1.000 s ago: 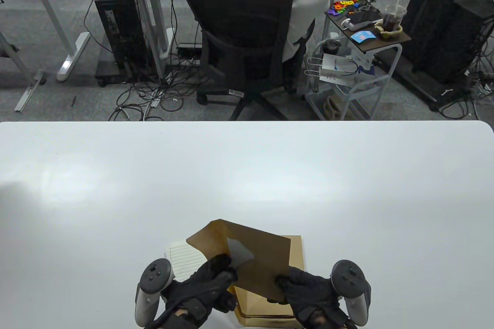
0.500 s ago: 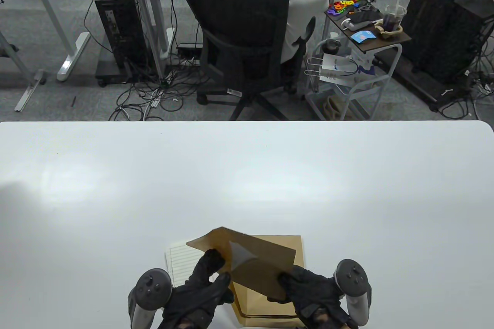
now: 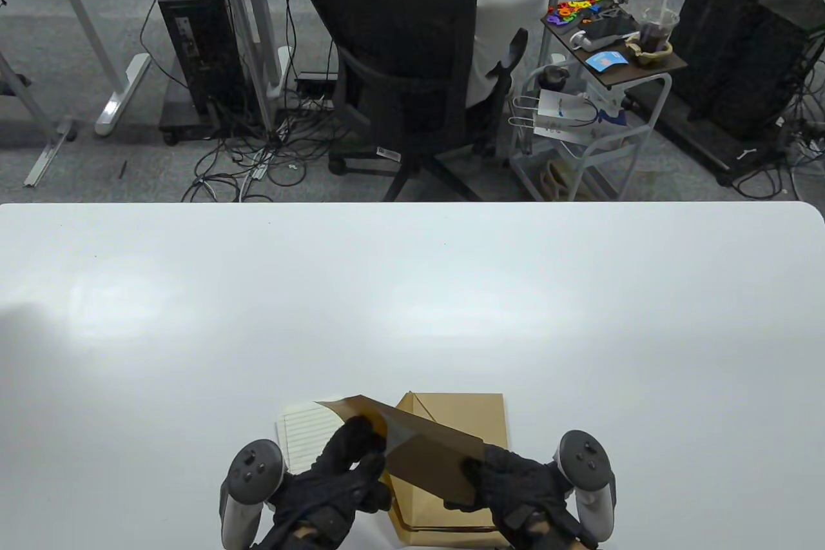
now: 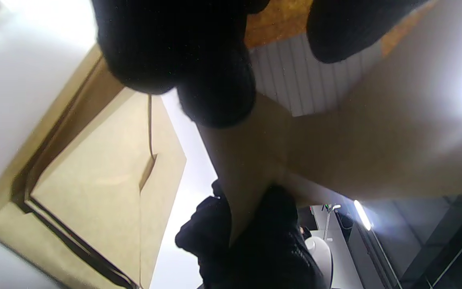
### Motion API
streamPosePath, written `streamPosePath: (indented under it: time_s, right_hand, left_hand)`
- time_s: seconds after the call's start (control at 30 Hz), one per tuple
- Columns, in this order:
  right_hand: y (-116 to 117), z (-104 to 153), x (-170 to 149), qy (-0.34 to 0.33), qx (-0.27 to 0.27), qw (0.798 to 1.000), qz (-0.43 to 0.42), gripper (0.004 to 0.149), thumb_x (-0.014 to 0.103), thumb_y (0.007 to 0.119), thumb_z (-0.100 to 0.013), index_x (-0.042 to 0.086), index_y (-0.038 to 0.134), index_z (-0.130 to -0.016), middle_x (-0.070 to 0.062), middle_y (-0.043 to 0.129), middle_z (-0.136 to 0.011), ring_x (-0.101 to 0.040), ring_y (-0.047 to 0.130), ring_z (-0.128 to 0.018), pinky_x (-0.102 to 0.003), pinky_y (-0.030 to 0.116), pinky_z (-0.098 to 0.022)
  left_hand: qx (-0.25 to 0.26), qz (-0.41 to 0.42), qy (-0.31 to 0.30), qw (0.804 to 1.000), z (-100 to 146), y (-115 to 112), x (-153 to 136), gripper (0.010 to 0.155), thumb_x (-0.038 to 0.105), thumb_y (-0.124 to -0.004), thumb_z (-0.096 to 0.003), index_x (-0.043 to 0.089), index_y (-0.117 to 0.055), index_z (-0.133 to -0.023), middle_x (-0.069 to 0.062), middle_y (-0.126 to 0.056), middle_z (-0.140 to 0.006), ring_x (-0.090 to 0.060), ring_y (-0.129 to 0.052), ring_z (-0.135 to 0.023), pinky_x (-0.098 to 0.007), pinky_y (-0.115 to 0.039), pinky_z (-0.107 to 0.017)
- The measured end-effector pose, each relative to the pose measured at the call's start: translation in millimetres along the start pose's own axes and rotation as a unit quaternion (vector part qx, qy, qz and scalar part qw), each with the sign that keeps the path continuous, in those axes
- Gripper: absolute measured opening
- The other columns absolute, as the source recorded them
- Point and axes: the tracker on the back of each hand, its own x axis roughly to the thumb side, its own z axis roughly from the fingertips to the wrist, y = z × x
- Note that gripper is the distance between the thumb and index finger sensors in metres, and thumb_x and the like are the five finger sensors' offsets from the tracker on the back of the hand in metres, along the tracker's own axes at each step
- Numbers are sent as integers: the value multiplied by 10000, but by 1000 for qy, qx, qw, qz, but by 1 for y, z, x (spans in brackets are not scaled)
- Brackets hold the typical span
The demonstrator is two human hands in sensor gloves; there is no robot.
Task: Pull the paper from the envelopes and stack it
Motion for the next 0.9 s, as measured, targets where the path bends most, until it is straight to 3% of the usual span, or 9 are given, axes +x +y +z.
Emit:
streamPosePath:
  time_s: [0.23,0.33,0.43,0.57,0.73,0.9]
  right_hand:
    - [0,0,-1,3,1,1000,5,428,330,792,-394,196,877,-791,-67,1059,-639,-263,1100,-471,-457,894,-383]
    - [3,-1,0,-1,9,1000,14,429,330,793,-395,194,875,-793,-72,1059,-640,-266,1099,-473,-459,893,-384]
    - [8,0,0,-8,16,999,28,432,329,797,-394,188,875,-795,-75,1059,-640,-268,1099,-472,-462,892,-384]
    - [13,0,0,-15,26,999,41,436,326,801,-392,177,875,-795,-78,1060,-635,-267,1101,-466,-462,893,-382]
    - [16,1,0,-24,33,998,42,435,327,801,-391,179,876,-794,-76,1062,-634,-265,1100,-467,-462,893,-382]
    - [14,2,1,-27,15,998,46,437,344,797,-403,174,871,-800,-72,1065,-631,-262,1104,-458,-458,895,-380]
  left_hand:
    - [-6,33,17,999,-4,4,-4,740,452,-773,-593,63,-427,-1120,-131,-678,-1039,-161,-1071,-534,-425,-907,-467]
    - [41,-83,-4,996,-2,4,6,647,424,-790,-594,62,-563,-1080,-119,-779,-968,-163,-1089,-479,-428,-918,-431]
    - [80,-206,-12,975,1,-1,16,604,410,-831,-579,47,-666,-1033,-123,-857,-892,-160,-1104,-410,-430,-934,-381]
    - [110,-281,5,953,1,-4,22,551,431,-869,-561,38,-795,-940,-100,-961,-747,-115,-1096,-249,-406,-952,-278]
    - [124,-262,7,957,0,2,20,452,417,-922,-540,72,-897,-831,-44,-1018,-607,-73,-1069,-147,-386,-959,-231]
    - [120,-280,-35,952,1,3,23,437,408,-914,-543,67,-913,-815,-37,-1025,-574,-56,-1068,-142,-374,-966,-229]
